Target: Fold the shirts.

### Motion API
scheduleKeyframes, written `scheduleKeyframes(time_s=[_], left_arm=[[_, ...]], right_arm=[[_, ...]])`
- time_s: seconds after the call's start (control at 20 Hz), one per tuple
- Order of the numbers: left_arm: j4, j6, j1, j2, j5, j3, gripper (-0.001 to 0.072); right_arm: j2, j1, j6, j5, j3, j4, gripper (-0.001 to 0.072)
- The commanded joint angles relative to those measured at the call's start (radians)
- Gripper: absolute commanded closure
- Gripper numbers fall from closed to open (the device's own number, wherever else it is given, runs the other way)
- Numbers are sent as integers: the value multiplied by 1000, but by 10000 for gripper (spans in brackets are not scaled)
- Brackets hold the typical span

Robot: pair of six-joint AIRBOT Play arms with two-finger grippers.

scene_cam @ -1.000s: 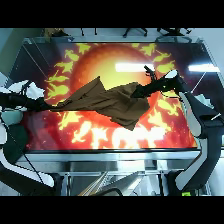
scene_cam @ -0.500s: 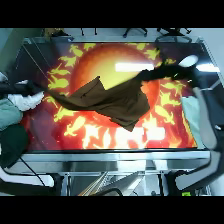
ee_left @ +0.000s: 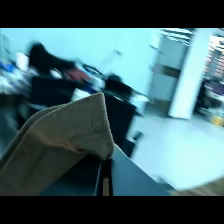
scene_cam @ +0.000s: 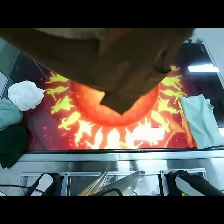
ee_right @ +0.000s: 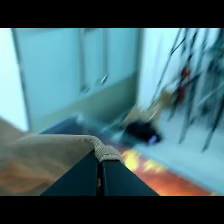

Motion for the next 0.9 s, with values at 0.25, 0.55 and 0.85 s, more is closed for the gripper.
scheduleKeyframes(time_s=[0.25, 0.55, 0.85], left_arm=[[325, -125, -54, 97, -15, -167, 684], [821, -91, -565, -210, 143, -379, 684], [986, -87, -693, -695, 332, -334, 684]], right_arm=[[-14, -4, 18, -95, 35, -270, 697], [-435, -4, 122, 26, 19, -310, 698], [-866, -34, 204, -79, 16, -380, 698]])
